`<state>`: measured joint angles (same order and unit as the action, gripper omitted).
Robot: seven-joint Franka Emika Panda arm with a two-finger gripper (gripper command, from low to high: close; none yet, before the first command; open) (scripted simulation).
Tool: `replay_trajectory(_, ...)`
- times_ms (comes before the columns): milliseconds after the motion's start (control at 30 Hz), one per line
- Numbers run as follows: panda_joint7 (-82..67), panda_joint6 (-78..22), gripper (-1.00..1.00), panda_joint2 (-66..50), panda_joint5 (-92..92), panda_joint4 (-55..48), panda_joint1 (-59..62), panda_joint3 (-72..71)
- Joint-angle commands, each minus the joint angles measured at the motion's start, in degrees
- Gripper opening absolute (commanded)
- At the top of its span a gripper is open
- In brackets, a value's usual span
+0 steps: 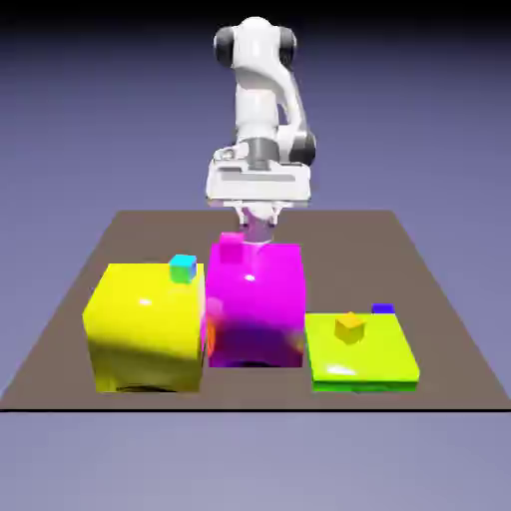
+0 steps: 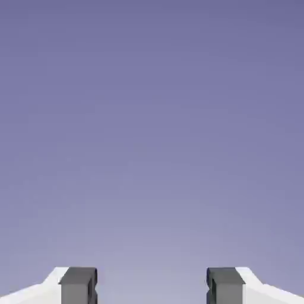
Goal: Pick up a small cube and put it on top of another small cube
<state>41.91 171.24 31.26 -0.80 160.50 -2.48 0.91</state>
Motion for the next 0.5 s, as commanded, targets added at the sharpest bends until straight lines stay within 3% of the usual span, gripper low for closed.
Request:
replay_trajectory(0, 0.8, -1.6, 0.00, -2.0, -0.5, -1.9, -2.1, 2.0)
replay_trajectory(467, 28.8, -16.5, 0.00, -31.1, -0.8, -18.6, -13.1, -3.9)
